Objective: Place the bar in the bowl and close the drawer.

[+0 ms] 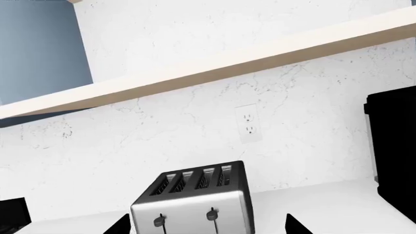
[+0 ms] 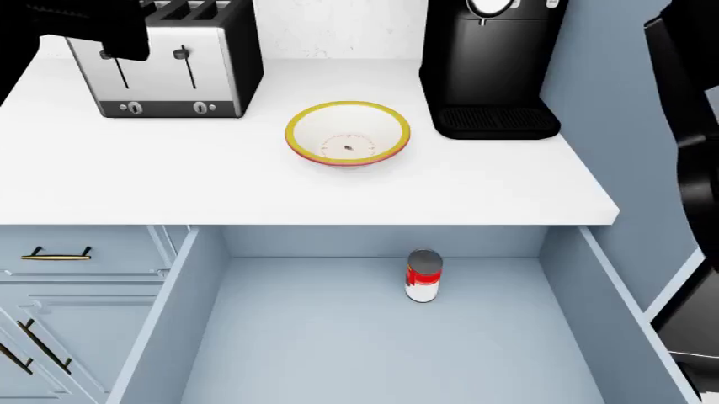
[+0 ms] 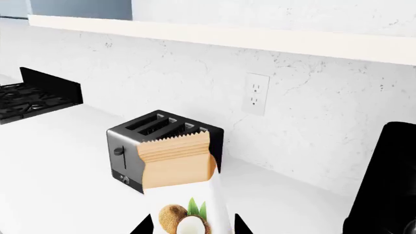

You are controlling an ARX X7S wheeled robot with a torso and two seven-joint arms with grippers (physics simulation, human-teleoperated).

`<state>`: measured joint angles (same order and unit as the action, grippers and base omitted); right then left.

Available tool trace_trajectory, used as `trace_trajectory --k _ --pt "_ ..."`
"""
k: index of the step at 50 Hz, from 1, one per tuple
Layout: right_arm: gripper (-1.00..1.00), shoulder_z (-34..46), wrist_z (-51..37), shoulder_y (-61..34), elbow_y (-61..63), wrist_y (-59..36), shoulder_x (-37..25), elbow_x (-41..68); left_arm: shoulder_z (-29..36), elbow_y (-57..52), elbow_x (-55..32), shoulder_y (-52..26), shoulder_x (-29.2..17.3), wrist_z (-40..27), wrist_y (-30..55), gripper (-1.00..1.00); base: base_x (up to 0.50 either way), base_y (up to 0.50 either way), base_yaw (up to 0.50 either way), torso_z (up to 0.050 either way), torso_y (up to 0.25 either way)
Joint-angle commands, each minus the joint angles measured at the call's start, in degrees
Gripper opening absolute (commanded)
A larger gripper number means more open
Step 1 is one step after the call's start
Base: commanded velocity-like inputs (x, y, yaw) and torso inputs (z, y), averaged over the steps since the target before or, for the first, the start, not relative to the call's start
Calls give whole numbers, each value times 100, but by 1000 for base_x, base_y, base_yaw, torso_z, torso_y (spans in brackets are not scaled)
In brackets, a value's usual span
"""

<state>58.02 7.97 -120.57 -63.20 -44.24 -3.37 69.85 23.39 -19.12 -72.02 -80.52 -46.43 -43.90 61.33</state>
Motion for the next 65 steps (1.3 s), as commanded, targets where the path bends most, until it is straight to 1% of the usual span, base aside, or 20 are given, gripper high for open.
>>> trace_trajectory --k 1,5,10,26,40,49,60,65 --pt "-100 1048 62 -351 -906 559 336 1122 -8 -31 -32 -3 -36 -25 12 100 0 0 0 0 0" --pt "-100 1584 3 -391 -924 709 336 1711 -11 -53 -22 45 -61 -16 -16 100 0 0 0 0 0" --pt "-100 2086 32 -452 -973 847 336 2294 -6 -72 97 129 -97 84 -147 100 0 0 0 0 -155" --pt "-100 3024 137 -502 -1115 981 335 3240 30 -28 97 67 -66 60 -125 100 -1 0 0 0 -185" --pt "-100 3472 116 -623 -1031 925 336 3719 36 -31 87 43 -92 41 -117 100 -2 0 0 0 -157" --pt "-100 3674 122 -685 -976 446 336 4019 37 -2 126 121 -101 69 -194 100 0 0 0 0 0" --pt "-100 3732 -129 -701 -865 390 337 4197 108 74 303 261 -90 231 -365 100 0 0 0 0 0" --pt "-100 3738 -272 -531 -795 156 337 4118 94 56 330 373 -132 271 -448 100 0 0 0 0 0"
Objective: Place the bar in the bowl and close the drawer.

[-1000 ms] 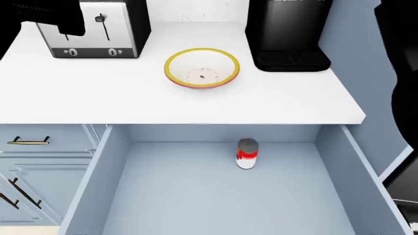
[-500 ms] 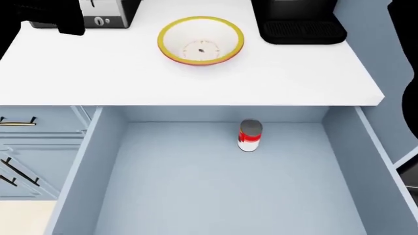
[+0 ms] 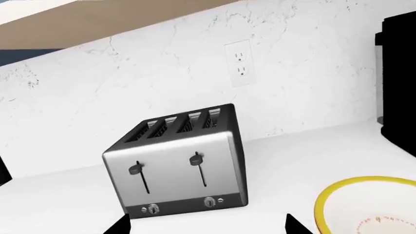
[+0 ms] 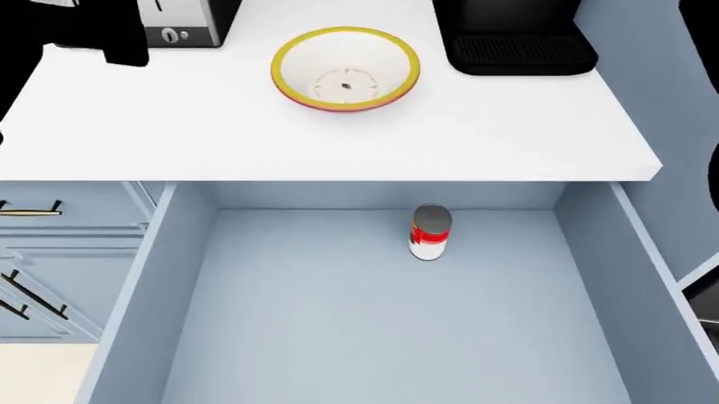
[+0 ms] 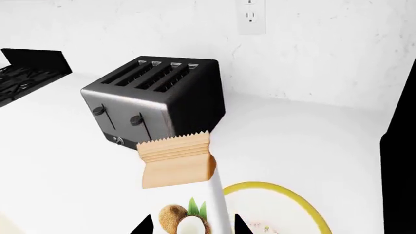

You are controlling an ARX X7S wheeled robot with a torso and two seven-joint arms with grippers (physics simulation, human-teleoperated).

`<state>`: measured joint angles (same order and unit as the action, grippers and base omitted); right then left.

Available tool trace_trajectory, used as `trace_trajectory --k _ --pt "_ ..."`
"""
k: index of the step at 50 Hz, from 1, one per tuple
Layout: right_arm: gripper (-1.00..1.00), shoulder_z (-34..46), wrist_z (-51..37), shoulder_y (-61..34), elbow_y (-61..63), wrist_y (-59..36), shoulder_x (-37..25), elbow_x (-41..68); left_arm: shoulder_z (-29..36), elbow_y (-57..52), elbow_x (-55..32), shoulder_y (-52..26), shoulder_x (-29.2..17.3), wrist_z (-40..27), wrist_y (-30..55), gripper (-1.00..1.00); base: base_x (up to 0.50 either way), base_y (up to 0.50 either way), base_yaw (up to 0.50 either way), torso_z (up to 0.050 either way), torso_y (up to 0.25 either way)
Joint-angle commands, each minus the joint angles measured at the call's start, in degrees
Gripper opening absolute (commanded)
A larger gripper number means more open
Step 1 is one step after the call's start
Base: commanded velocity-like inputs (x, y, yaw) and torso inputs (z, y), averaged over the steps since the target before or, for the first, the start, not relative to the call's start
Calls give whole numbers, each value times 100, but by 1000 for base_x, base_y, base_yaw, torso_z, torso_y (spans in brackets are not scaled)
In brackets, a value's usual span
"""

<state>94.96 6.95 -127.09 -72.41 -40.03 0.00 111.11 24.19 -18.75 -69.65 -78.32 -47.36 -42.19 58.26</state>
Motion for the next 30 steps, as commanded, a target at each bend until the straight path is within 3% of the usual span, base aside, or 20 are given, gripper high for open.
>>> trace_trajectory --k 1,16,30 --pt "-100 38 -222 148 130 -251 0 -58 7 12 98 182 -52 108 -164 100 0 0 0 0 0" --pt "-100 24 -426 273 52 -152 0 -11 -32 -51 132 347 -173 129 -267 100 0 0 0 0 0" --pt "-100 35 -423 169 74 -89 0 118 -34 -50 103 325 -176 109 -249 100 -1 0 0 0 -233"
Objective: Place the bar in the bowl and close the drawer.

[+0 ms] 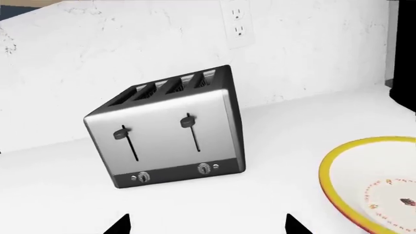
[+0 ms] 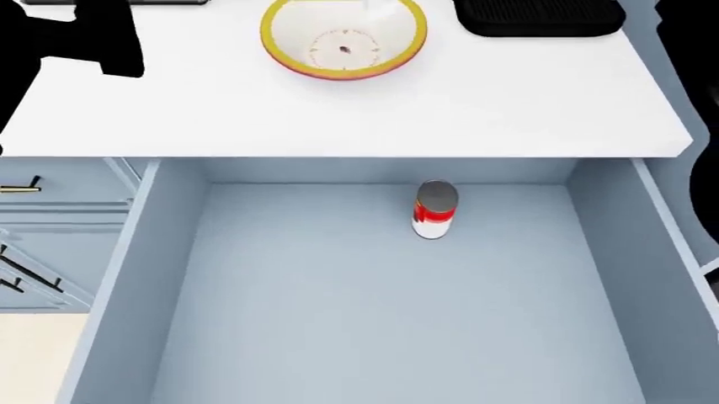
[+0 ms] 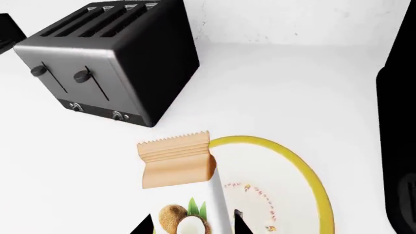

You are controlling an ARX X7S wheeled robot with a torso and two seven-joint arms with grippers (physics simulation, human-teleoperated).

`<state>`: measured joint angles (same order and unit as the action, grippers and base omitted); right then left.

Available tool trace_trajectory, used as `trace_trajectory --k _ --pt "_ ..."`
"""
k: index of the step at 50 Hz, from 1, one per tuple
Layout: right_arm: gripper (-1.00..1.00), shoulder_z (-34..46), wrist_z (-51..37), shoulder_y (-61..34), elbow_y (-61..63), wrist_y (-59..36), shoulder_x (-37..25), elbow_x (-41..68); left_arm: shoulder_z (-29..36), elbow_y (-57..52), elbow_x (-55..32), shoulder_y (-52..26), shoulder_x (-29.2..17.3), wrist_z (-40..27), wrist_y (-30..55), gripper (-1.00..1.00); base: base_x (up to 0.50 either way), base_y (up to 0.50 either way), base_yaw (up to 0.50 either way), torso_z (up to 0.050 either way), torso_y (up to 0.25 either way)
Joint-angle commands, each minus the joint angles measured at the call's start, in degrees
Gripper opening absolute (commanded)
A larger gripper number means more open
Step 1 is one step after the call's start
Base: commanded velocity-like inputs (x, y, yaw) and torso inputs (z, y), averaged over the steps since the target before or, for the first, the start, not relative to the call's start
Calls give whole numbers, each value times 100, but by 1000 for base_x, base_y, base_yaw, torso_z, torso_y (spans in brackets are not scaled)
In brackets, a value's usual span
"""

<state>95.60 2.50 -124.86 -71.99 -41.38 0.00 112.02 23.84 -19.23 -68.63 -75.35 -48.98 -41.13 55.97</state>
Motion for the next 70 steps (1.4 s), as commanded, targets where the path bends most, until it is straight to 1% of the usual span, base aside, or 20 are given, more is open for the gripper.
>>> trace_trajectory --k 1,8,27,35,44,45,55,68,69,70 --pt "-100 -28 23 -61 38 51 0 39 2 -5 2 36 -15 4 -25 100 0 0 0 0 -240" --pt "-100 -10 7 -82 39 6 0 97 -20 -19 -11 78 -43 0 -52 100 -2 0 0 0 -147" --pt "-100 22 -80 12 -1 128 0 154 2 31 40 111 -20 46 -120 100 0 0 0 0 0" --pt "-100 -18 -180 293 60 260 0 126 0 86 148 295 -74 143 -277 100 0 0 0 0 0" --pt "-100 -18 -180 293 60 260 0 126 32 241 321 431 -103 311 -451 100 0 0 0 0 0" --pt "100 -18 -180 293 60 260 0 126 35 248 333 441 -101 321 -464 100 0 0 0 0 0" --pt "100 -18 -180 293 60 260 0 126 77 345 445 513 -61 411 -579 100 0 0 0 0 0" --pt "100 -18 -180 293 60 260 0 126 -27 171 246 509 -133 241 -481 100 0 0 0 0 0" --pt "100 108 -104 220 -136 606 0 302 -29 173 244 505 -134 242 -480 100 0 0 0 0 0" --pt "100 123 -76 177 -137 597 0 294 -28 176 247 502 -135 248 -481 100 0 0 0 0 0"
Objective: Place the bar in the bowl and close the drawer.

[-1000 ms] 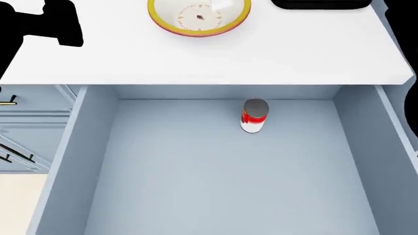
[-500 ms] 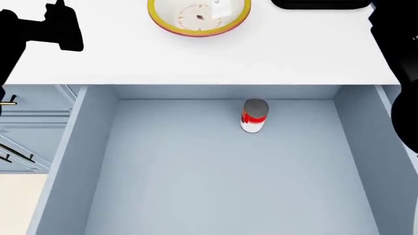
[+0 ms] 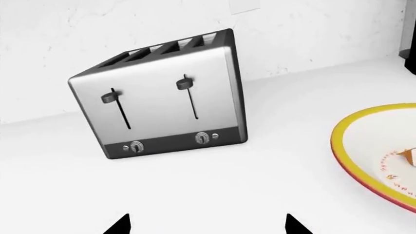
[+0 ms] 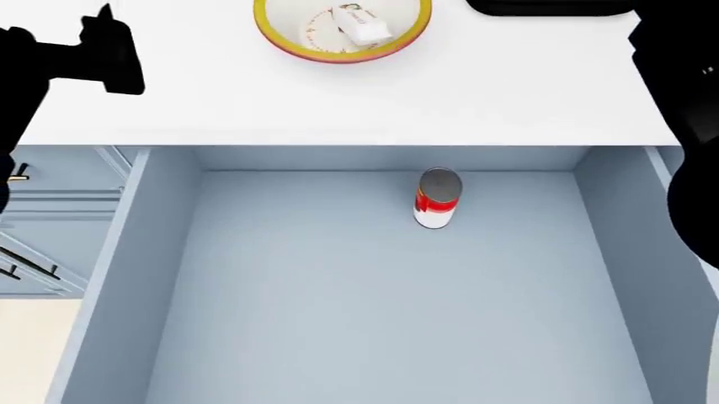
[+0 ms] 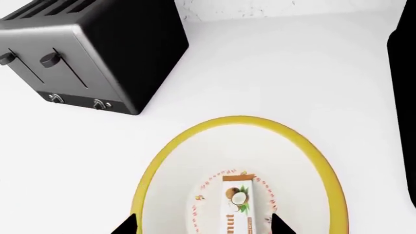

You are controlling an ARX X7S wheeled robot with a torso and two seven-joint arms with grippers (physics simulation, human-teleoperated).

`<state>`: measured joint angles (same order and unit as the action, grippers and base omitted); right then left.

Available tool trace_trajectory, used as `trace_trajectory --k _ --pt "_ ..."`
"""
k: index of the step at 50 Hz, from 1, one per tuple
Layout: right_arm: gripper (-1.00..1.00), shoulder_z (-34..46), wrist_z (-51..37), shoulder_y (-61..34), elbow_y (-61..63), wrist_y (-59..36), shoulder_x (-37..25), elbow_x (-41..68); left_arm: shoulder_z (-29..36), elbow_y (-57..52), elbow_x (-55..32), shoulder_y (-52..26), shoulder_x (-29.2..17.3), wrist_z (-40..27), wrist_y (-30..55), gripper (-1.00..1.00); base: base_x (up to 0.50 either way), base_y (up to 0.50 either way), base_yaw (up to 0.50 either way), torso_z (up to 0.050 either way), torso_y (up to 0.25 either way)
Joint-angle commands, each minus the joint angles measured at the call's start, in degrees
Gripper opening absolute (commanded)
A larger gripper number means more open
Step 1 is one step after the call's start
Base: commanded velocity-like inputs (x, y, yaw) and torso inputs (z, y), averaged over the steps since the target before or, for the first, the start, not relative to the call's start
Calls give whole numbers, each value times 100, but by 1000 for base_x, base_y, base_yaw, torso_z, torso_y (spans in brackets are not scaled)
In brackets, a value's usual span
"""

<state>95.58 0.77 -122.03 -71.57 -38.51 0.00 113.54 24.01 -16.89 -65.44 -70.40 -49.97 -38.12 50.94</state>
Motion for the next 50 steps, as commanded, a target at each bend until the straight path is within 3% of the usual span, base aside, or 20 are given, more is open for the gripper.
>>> trace_trajectory --k 1,20,21,24,31,38,50 --pt "100 133 130 -143 -182 296 0 132 -44 -61 -73 4 -38 -53 26 100 0 0 0 0 0" --pt "100 502 1012 -1182 -329 59 -112 -685 -53 -329 -426 -344 135 -364 345 100 0 0 0 0 0" --pt "100 451 873 -1208 -66 84 -291 -657 -52 -339 -440 -362 144 -376 358 100 0 0 0 0 0" --pt "100 -76 -673 -1223 2504 382 -1735 -310 -27 -343 -441 -377 185 -386 369 100 0 0 0 0 0" --pt "100 -650 -2207 -1048 5119 832 -3218 -9 -30 -437 -520 -326 204 -452 380 100 0 0 0 0 56" --pt "100 -913 -2996 -765 6605 1188 -4090 101 -119 -561 -647 -215 104 -525 362 100 0 0 0 0 162" --pt "100 -1045 -3586 -142 7692 1746 -4882 110 -157 -681 -766 -137 85 -595 350 100 0 0 0 -4 247"
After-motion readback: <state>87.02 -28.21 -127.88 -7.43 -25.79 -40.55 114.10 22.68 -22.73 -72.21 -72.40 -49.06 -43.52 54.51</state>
